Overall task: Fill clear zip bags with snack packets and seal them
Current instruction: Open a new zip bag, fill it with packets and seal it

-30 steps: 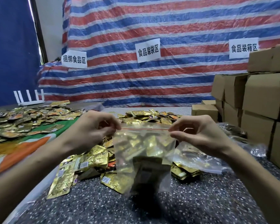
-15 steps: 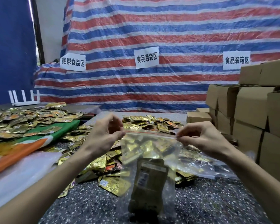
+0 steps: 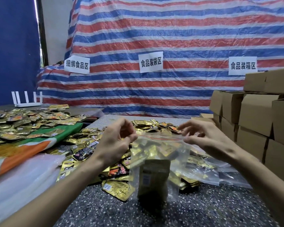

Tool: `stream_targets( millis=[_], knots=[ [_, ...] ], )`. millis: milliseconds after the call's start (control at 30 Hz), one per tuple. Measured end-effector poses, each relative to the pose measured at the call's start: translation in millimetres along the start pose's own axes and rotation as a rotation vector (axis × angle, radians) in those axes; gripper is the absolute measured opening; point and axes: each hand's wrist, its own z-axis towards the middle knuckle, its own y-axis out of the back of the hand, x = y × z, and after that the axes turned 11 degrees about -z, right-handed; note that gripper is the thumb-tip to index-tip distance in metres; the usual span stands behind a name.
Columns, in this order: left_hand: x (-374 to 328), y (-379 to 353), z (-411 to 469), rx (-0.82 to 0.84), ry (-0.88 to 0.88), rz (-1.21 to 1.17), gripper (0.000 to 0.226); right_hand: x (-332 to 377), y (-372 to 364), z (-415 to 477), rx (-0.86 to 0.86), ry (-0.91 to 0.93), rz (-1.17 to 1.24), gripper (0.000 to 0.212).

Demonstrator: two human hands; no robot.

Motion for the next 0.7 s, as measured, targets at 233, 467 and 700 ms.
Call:
stream_targets(
  millis=[233,467,700],
  knots=[
    [-8.8,-11.4,2.9,0.032,-0.08,0.077,0.036,60.8,-29.6,36.0,0.088,0.28,-0.212,0.048],
    [-9.3,-9.0,3.3,0.03,-0.121,0.116,0.038,70.3,-32.3,51.6,0.113,0.264,-0.089,0.007],
    [-1.3,-9.6,1.6,0.076,-0.124,0.2,0.014,71.1,-35.9,52.1,0.095,0.255,-0.158,0.002]
  ],
)
